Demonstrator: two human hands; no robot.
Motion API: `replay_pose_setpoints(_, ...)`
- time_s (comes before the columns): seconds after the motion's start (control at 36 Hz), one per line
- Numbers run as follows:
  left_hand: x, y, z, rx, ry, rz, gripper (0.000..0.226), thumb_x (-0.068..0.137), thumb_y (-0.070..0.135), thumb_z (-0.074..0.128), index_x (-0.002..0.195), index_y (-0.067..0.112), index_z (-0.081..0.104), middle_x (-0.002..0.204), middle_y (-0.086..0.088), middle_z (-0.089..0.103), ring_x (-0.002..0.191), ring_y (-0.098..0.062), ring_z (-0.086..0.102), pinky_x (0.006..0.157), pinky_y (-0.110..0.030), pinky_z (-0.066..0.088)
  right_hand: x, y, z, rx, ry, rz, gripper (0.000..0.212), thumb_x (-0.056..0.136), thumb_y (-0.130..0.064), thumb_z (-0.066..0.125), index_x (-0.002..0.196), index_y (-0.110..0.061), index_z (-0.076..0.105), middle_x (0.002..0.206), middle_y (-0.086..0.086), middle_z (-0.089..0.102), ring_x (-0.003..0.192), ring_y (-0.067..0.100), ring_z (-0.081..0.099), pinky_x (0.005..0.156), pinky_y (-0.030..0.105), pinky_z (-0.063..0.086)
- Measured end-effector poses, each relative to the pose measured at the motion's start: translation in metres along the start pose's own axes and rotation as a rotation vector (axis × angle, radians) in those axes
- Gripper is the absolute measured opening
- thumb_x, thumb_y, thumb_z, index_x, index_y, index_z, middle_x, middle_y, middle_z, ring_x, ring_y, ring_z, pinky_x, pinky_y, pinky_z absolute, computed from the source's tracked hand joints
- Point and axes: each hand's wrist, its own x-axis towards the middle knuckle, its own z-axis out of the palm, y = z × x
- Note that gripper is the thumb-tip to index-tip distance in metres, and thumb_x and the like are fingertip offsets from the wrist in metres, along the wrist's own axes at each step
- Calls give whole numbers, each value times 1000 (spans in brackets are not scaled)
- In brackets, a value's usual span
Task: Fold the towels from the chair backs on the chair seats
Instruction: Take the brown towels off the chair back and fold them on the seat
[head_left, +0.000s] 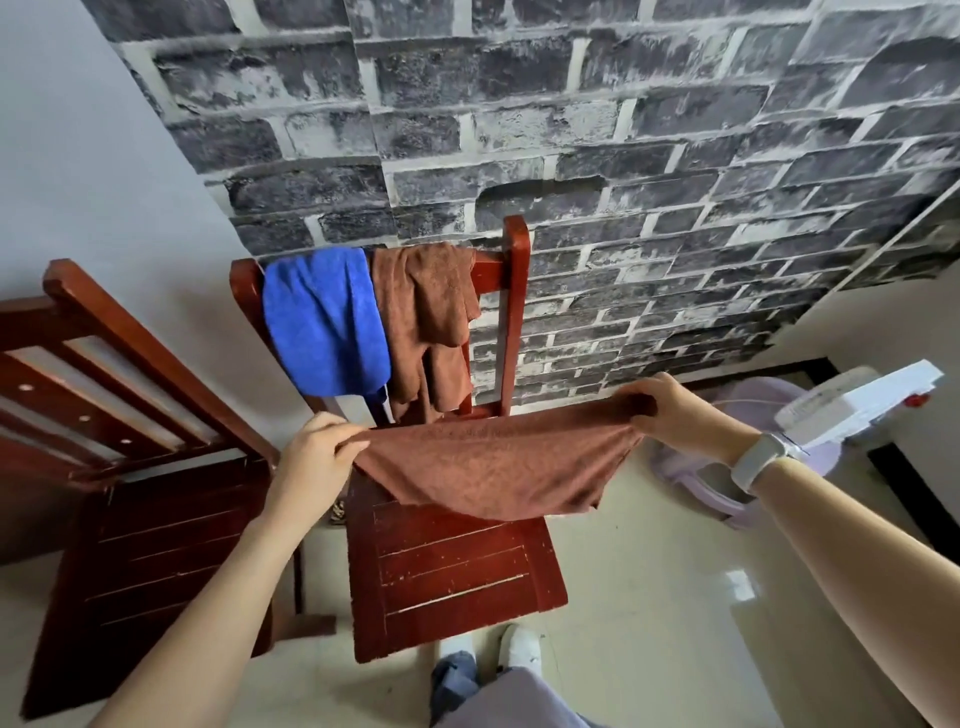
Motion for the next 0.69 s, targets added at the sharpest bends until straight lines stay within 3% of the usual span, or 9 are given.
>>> replay_pose_setpoints(0.06, -3, 3, 0, -163, 34, -35, 15, 77, -2, 68, 90, 2, 72, 91, -11, 66, 83, -22, 62, 79, -26, 46, 1, -4, -1, -33, 35, -15, 39, 75, 7, 57, 111, -7, 64, 98, 11, 57, 89, 22, 54, 74, 13, 36)
replay_pose_setpoints(0.11, -12, -28, -21, -297, 127, -225, 18, 74, -4, 70, 86, 9, 73, 88, -7, 68, 78, -13, 61, 73, -11, 45, 39, -40, 19, -45, -19, -74, 38, 76, 8, 54, 109, -8, 64, 97, 9, 56, 87, 20, 51, 75, 16, 35)
replay_pose_setpoints(0.22, -9, -31, -25, -509, 96, -380, 30, 73, -4, 69, 87, 23, 70, 86, -1, 69, 77, -7, 62, 72, -8, 47, 42, -40, 19, -67, 46, -34, 37, 79, 7, 52, 109, -11, 65, 105, 9, 63, 87, 14, 48, 75, 19, 32)
replay_pose_setpoints(0.31, -5, -29, -27, -427, 80, -363, 28, 73, -4, 70, 90, 18, 72, 86, 0, 69, 77, -8, 62, 71, -4, 44, 43, -37, 16, -65, 97, -25, 30, 82, 3, 54, 106, -10, 67, 102, 11, 65, 84, 17, 49, 71, 20, 29)
replay_pose_setpoints(0.42, -2, -25, -28, -223, 108, -288, 23, 73, -3, 69, 92, 9, 73, 84, 3, 65, 78, -13, 59, 74, -14, 41, 43, -36, 13, -103, 145, -22, 25, 84, -1, 56, 105, -6, 68, 100, 18, 62, 93, 31, 55, 68, 21, 27)
replay_pose_setpoints(0.58, 6, -35, -27, -51, 139, -272, 18, 76, 3, 69, 93, 7, 73, 92, -5, 68, 82, -17, 60, 77, -17, 37, 50, -34, 19, -201, 169, -54, 22, 85, -10, 59, 106, -6, 67, 110, 21, 51, 110, 37, 44, 98, 39, 36)
replay_pose_setpoints(0.69, 19, -47, -25, 16, 148, -343, 17, 80, 13, 67, 96, 14, 72, 94, -6, 71, 89, -26, 64, 79, -30, 46, 64, -42, 26, -245, 179, -37, 21, 89, -17, 55, 103, -6, 65, 107, 17, 54, 107, 36, 46, 91, 46, 41)
